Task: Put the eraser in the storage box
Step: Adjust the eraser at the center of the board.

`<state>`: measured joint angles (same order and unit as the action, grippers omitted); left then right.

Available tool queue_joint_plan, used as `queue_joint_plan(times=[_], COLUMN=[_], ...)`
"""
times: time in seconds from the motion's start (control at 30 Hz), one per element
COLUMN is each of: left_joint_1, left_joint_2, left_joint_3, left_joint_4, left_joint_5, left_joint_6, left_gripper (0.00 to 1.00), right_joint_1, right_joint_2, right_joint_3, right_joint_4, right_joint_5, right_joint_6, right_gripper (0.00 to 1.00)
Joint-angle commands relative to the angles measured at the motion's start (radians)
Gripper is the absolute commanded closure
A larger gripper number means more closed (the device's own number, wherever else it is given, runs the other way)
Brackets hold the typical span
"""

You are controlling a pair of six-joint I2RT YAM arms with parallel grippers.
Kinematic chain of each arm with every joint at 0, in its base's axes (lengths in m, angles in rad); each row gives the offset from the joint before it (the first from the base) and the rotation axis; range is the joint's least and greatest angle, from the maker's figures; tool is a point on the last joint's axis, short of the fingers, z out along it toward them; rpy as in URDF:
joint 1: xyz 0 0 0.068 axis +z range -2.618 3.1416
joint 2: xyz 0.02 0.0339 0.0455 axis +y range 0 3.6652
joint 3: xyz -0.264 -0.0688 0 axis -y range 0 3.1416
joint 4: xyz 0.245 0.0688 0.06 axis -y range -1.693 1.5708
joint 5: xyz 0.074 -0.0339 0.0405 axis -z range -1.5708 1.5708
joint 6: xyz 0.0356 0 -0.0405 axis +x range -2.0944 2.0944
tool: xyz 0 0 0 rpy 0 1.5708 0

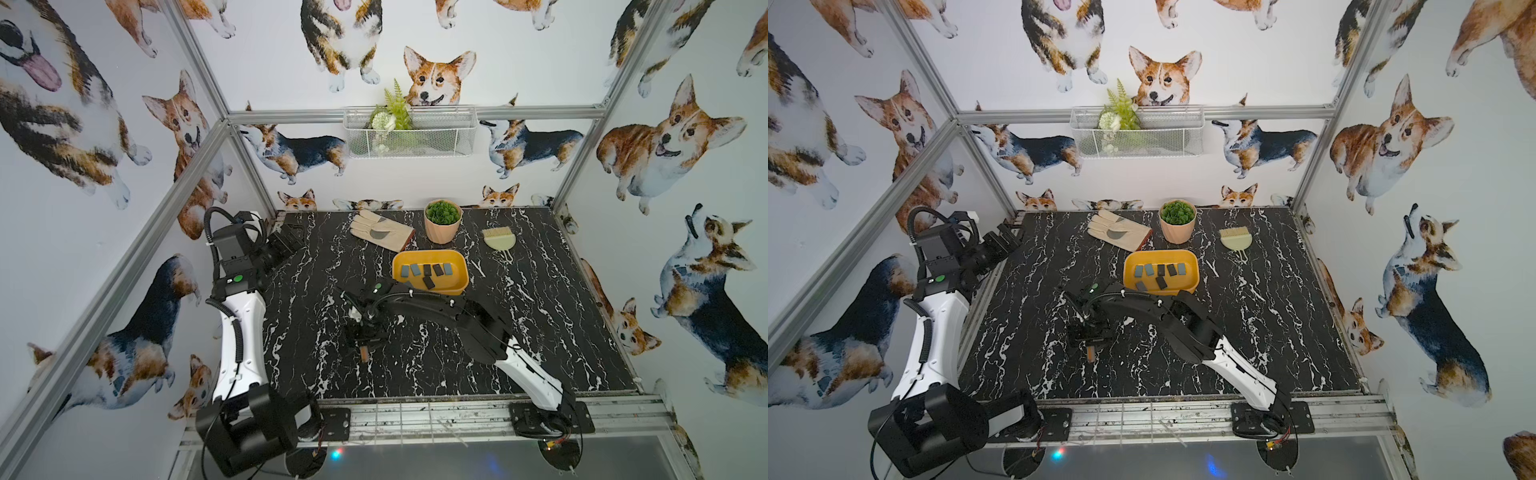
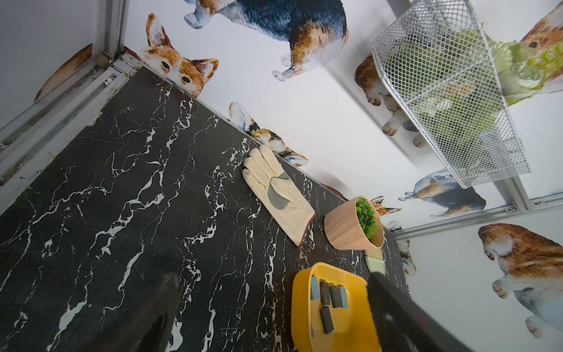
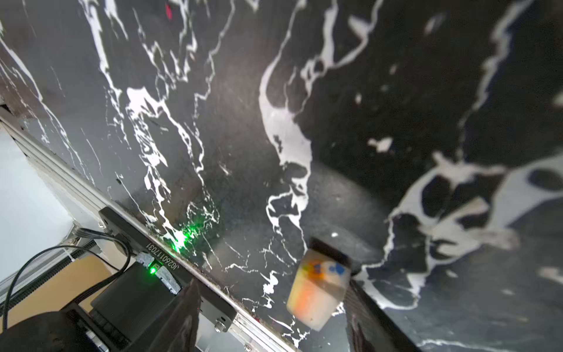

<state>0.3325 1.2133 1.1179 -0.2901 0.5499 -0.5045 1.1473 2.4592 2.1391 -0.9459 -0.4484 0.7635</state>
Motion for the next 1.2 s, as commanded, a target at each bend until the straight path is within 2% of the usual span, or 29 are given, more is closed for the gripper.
queue_joint_plan(times=[0.0,0.23,0.67,0.83,1.1,1.17], left_joint_1=[0.001,0.002,0.006,0.020,0.045,0.047], left_joint_2=[-0.006,-0.013,-0.015,-0.012,-0.007,-0.007], left_joint_3=[-0.001,-0.010,-0.019,-0.016,-0.030,-0.030], left_joint_4=[0.006,0.011,0.029,0.032,0.062,0.063], left_joint_5=[0.014,0.019,0.030,0.035,0.058,0.061], left_joint_6=[0.006,0.003,0.000,-0.004,-0.024,-0.025], left_gripper=[0.02,0.02,0.02,0.02,0.02,0.02], right_joint_1=[0.008,0.051,0.096,0.099,0.109,0.108], right_joint_2=[0.015,0.019,0.115,0.161,0.214,0.214], right_joint_3=[0.041,0.082,0.264,0.331,0.422,0.423], right_joint_4=[-0.125,-0.248,-0.373,-0.418,-0.486,-0.496], right_joint_5=[0.090,0.224,0.306,0.320,0.367,0.395], right_joint_6=[-0.078,-0.181,-0.205,-0.204,-0.205,-0.206], right_gripper=[0.25,0.26,0.29,0.36,0.55,0.56])
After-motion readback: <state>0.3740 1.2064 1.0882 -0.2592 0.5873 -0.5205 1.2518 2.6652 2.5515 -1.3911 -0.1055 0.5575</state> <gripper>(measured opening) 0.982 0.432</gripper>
